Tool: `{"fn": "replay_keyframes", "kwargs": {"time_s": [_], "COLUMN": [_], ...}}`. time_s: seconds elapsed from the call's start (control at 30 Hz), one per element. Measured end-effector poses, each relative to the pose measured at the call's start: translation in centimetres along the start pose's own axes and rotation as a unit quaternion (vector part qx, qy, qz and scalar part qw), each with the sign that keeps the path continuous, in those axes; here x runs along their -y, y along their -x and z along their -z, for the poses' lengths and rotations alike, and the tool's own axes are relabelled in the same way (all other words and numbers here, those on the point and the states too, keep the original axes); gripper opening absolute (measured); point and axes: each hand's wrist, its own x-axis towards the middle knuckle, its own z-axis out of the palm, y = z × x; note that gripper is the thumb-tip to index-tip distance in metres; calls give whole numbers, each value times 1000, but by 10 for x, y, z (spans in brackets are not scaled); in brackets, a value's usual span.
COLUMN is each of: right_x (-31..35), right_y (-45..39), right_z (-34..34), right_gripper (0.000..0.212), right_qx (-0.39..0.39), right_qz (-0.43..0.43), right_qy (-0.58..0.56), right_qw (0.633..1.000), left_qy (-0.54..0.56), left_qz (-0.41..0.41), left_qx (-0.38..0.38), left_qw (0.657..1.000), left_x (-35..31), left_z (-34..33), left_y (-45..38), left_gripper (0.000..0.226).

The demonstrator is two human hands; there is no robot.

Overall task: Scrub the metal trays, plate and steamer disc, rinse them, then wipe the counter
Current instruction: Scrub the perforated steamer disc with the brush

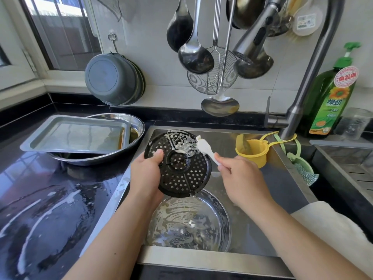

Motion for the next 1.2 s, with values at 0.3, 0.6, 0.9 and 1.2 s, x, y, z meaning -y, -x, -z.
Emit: {"fn": "replay_keyframes", "kwargs": {"time_s": [0.3,0.6,0.9,1.2], "right_x": [4,-7,0,-13], "right_y": [-3,-2,-3,-12], "right_z": [2,0,0,5], "right_gripper": [39,37,39,31], "right_qx": [-11,15,-2,64], "right_qz": [-2,-33,29,57], "right_qy": [-26,-29,-79,-54], "right_qw": [1000,999,996,995], "left_qy": [-112,-37,-146,-64], "left_qz": [-20,-18,-17,-5], "left_qx": [61,7,92,41], "left_qw": [992,999,985,997], "left_x": [8,-1,13,5], "left_z": [-4,2,-6,0], "left_y": [2,-1,4,-3], "left_gripper": [19,21,17,23]}}
